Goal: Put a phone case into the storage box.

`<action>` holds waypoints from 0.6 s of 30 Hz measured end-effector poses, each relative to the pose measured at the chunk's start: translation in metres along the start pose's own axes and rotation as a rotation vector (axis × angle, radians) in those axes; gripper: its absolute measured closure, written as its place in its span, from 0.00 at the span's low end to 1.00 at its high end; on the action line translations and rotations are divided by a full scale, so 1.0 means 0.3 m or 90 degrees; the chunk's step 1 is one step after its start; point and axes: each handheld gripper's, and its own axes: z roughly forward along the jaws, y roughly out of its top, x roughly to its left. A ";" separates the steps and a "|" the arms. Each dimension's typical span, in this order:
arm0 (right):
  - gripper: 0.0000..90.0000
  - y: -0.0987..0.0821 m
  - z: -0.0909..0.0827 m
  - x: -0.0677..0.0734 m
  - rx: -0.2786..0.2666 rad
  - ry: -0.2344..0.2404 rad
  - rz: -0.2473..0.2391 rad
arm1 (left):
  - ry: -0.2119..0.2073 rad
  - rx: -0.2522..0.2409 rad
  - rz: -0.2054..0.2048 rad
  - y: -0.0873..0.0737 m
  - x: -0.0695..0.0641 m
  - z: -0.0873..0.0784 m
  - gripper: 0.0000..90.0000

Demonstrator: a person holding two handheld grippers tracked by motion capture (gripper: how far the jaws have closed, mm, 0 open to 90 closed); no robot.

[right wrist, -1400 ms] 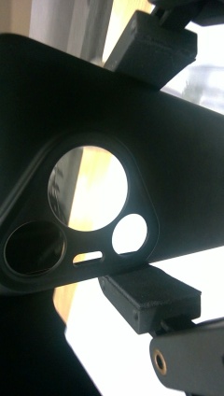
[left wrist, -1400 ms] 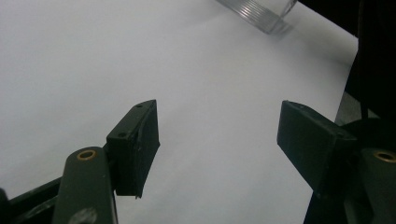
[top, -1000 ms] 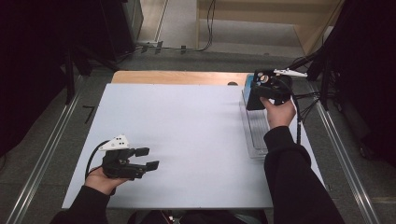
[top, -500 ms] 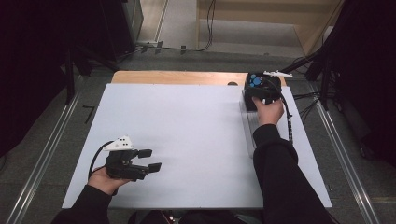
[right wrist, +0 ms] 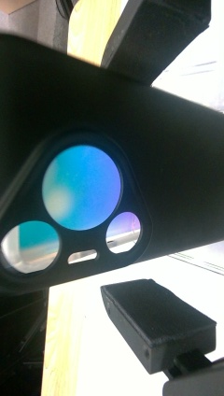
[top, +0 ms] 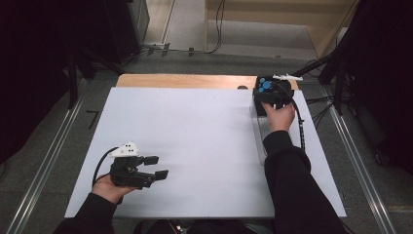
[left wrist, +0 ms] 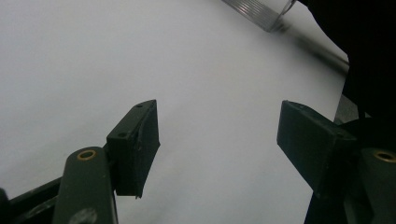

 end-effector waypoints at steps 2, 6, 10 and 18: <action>0.00 0.005 -0.013 0.000 0.002 0.001 -0.001 | 0.001 -0.002 -0.002 0.000 0.002 0.000 0.33; 0.00 0.008 -0.050 0.002 0.015 0.013 0.006 | 0.001 -0.001 -0.007 0.000 0.005 -0.003 0.33; 0.00 -0.006 -0.106 0.010 0.023 0.030 0.007 | 0.003 -0.003 -0.009 0.001 0.005 -0.007 0.33; 0.00 -0.058 -0.227 0.057 0.042 0.129 -0.019 | 0.004 -0.001 -0.013 0.004 0.007 -0.006 0.33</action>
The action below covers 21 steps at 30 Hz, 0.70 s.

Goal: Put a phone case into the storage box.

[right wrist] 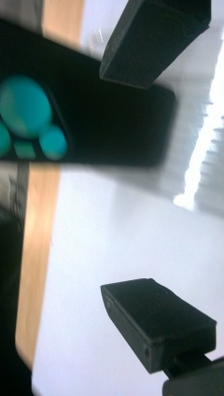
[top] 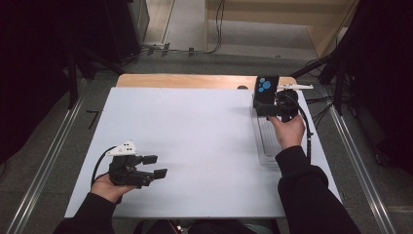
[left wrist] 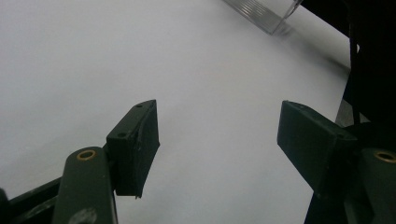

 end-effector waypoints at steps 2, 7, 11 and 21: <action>0.01 -0.018 -0.019 0.016 0.006 0.039 -0.004 | 0.000 0.000 0.001 0.002 0.001 0.000 0.33; 0.05 -0.058 -0.074 0.061 0.006 0.091 -0.031 | -0.002 -0.004 0.000 0.002 0.004 0.000 0.33; 0.09 -0.089 -0.116 0.093 0.007 0.139 -0.046 | -0.002 0.004 -0.003 -0.001 0.007 0.004 0.33; 0.16 -0.179 -0.188 0.167 0.033 0.242 -0.104 | -0.005 0.020 -0.006 -0.004 0.009 0.007 0.33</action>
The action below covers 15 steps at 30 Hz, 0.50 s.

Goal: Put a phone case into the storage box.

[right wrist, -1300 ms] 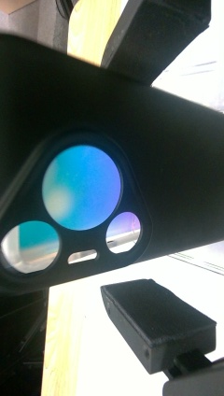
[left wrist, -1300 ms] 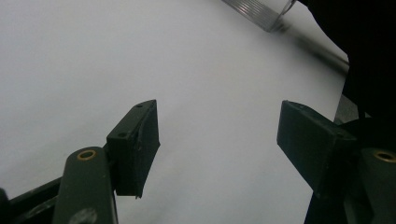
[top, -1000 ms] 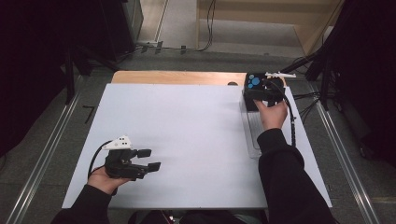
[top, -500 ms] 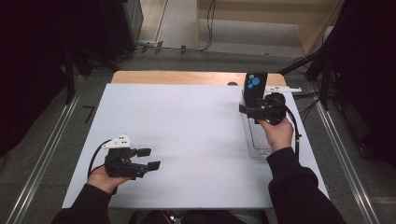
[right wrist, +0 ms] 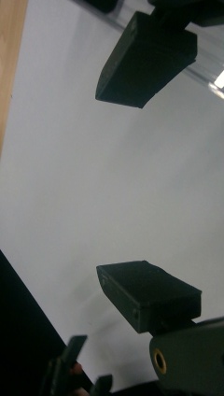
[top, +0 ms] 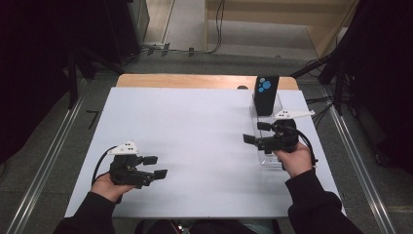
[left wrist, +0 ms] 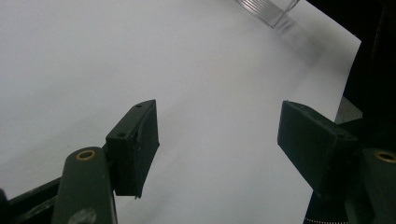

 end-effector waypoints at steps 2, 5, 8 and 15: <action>0.19 -0.015 -0.002 0.022 0.010 0.009 -0.013 | -0.001 -0.001 0.001 -0.002 -0.001 0.000 0.33; 0.21 -0.034 -0.006 0.049 0.028 0.024 -0.031 | -0.001 -0.002 0.000 -0.006 -0.004 -0.001 0.33; 0.24 -0.058 -0.012 0.070 0.041 0.038 -0.045 | -0.001 0.002 0.001 -0.009 -0.005 0.001 0.33; 0.26 -0.114 -0.022 0.094 0.067 0.061 -0.068 | -0.008 0.004 0.000 -0.016 -0.014 0.001 0.33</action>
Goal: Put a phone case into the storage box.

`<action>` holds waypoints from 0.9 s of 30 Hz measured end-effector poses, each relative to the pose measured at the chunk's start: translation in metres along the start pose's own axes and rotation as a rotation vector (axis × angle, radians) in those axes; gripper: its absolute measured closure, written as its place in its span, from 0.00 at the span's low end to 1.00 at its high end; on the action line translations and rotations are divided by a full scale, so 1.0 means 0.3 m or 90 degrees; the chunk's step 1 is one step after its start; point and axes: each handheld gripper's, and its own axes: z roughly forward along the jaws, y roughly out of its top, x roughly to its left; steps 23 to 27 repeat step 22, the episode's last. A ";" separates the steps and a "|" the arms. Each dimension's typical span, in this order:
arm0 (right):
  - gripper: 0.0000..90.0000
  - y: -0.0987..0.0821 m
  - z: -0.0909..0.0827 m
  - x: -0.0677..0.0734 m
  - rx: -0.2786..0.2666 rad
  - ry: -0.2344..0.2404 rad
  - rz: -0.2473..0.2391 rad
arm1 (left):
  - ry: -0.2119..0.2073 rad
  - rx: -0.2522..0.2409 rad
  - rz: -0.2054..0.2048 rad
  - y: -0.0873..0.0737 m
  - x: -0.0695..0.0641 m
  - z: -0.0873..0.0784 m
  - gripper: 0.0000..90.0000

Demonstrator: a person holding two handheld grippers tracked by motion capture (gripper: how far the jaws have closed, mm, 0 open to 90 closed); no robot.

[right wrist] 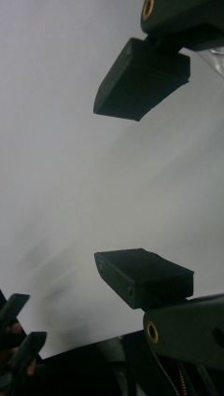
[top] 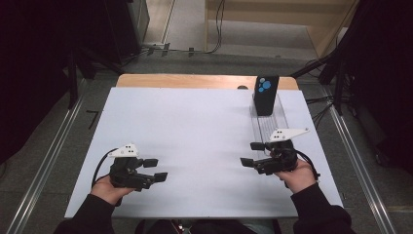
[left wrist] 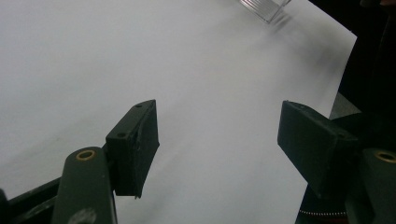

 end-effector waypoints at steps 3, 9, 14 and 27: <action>0.26 -0.024 -0.005 0.009 0.007 0.003 -0.009 | 0.000 -0.001 0.004 -0.005 -0.004 -0.002 0.33; 0.26 -0.074 -0.021 0.025 0.021 0.002 -0.028 | -0.002 0.000 0.004 -0.018 -0.011 -0.010 0.33; 0.26 -0.112 -0.036 0.022 0.024 -0.001 -0.023 | -0.003 0.003 0.003 -0.027 -0.016 -0.013 0.33; 0.26 -0.127 -0.029 0.018 0.034 -0.004 -0.023 | -0.006 0.001 -0.001 -0.029 -0.016 -0.014 0.33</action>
